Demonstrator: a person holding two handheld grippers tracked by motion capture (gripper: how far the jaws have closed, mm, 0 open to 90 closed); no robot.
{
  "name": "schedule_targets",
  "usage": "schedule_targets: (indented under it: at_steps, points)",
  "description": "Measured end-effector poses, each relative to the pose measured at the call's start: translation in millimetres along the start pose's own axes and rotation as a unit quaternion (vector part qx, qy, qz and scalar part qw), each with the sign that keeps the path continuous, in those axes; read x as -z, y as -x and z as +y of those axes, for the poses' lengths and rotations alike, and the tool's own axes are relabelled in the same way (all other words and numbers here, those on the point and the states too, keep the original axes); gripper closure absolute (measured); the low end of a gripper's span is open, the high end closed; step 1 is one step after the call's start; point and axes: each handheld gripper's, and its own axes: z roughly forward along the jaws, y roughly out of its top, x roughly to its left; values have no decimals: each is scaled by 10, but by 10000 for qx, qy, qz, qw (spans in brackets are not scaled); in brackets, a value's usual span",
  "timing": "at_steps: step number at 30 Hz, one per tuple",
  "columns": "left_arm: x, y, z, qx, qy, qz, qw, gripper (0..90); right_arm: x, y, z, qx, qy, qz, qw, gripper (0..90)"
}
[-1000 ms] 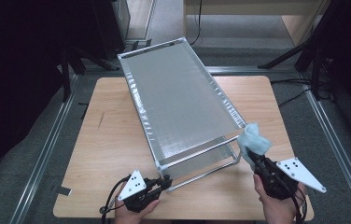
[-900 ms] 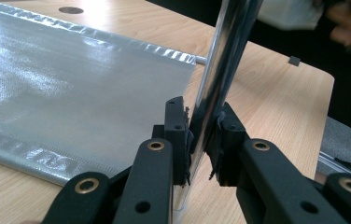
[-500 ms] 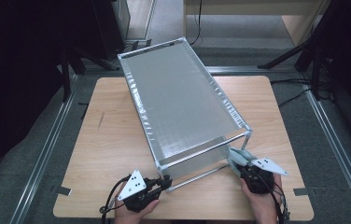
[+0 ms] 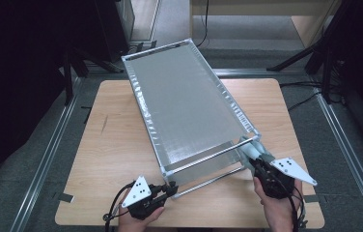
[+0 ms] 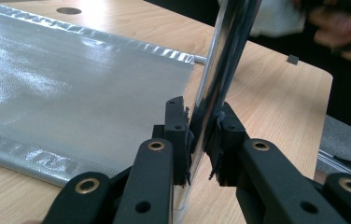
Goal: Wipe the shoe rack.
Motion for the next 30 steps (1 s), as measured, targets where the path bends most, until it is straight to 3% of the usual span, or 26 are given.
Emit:
schedule_targets:
  at_steps: [3,6,10,12,17,22,25,30]
  points:
    - [0,1,0,-3,-2,8,10000,795,87,-39,127,8,315,10,9995,826]
    - [1,1,0,-6,-5,9,10000,795,27,-46,104,0,258,6,9997,826]
    - [1,1,0,-10,-7,8,10000,795,-157,3,-96,-45,-126,-51,9999,826]
    - [1,1,0,-12,-7,6,10000,796,-277,34,-254,-57,-451,-101,9989,826]
    - [2,-1,3,-23,-20,0,10000,796,-463,78,-467,97,-1159,-194,9930,826]
    - [2,0,1,-16,-12,4,10000,796,-460,-86,-380,338,-1016,18,9942,825]
    - [2,2,1,-14,-15,10,10000,796,-607,-187,-389,632,-1115,-19,9918,825]
    - [6,7,-1,-23,-14,18,10000,796,-815,-218,-476,697,-1397,-51,9877,824]
